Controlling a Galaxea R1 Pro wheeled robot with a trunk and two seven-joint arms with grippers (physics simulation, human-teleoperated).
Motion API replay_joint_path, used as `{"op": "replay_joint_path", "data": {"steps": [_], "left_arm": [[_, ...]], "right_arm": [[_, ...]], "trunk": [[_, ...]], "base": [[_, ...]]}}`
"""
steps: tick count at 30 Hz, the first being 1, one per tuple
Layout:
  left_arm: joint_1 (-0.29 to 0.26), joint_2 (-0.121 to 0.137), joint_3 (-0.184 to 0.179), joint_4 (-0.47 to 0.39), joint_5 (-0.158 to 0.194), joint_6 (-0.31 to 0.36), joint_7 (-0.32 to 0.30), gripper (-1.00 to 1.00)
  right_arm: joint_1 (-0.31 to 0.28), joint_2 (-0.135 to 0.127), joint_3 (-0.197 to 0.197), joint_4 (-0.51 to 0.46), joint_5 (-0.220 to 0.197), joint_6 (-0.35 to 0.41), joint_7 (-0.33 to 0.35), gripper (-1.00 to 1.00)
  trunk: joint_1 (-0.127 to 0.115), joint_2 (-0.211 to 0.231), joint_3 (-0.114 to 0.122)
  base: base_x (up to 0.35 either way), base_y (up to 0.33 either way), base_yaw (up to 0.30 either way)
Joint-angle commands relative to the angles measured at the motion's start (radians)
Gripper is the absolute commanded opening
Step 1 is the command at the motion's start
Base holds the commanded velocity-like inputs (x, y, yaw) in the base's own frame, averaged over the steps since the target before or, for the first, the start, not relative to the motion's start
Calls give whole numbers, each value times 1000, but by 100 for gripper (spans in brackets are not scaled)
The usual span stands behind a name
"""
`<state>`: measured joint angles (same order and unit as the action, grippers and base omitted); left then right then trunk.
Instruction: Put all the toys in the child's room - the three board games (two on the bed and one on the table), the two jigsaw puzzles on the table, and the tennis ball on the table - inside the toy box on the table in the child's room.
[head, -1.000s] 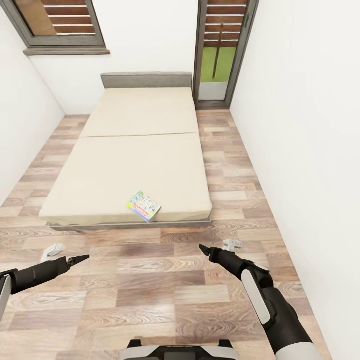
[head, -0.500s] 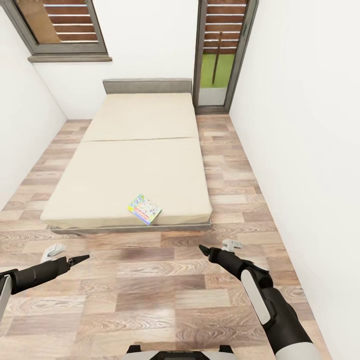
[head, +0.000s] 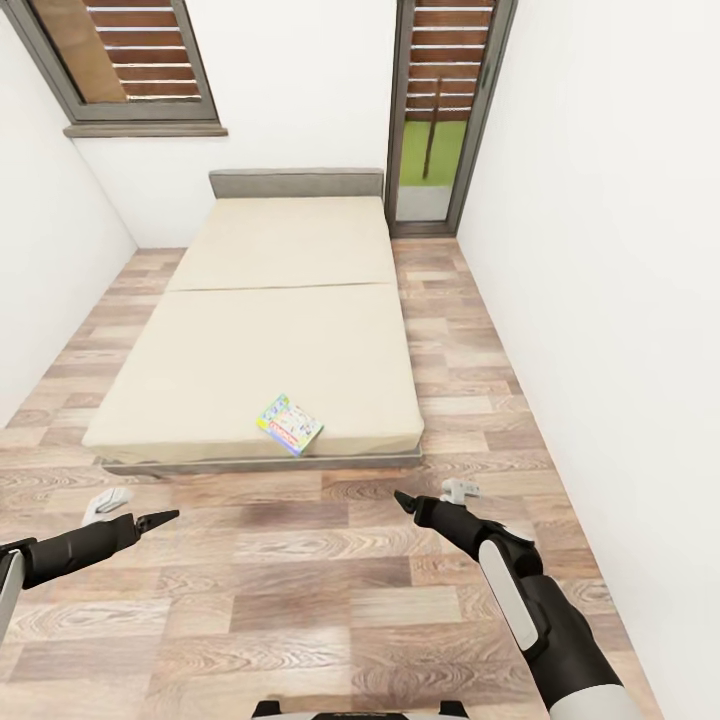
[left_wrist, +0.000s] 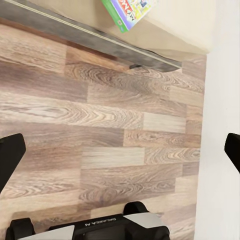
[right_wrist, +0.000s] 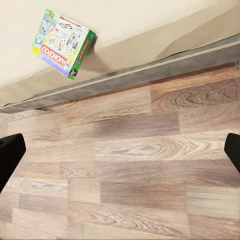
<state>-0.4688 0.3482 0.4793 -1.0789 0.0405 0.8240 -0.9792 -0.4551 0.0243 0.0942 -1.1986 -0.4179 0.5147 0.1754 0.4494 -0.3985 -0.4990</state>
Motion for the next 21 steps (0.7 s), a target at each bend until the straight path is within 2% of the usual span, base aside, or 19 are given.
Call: {"op": "replay_joint_path", "data": {"steps": [1, 21], "left_arm": [[-1, 0, 1, 0, 4, 9, -1, 100], [-1, 0, 0, 1, 4, 9, -1, 100]], "right_arm": [[0, 0, -1, -1, -2, 5, 1, 100], [0, 1, 1, -1, -2, 4, 1, 100]], "trunk": [[1, -2, 0], [1, -2, 34]], "base": [[0, 0, 0], [0, 0, 0]]}}
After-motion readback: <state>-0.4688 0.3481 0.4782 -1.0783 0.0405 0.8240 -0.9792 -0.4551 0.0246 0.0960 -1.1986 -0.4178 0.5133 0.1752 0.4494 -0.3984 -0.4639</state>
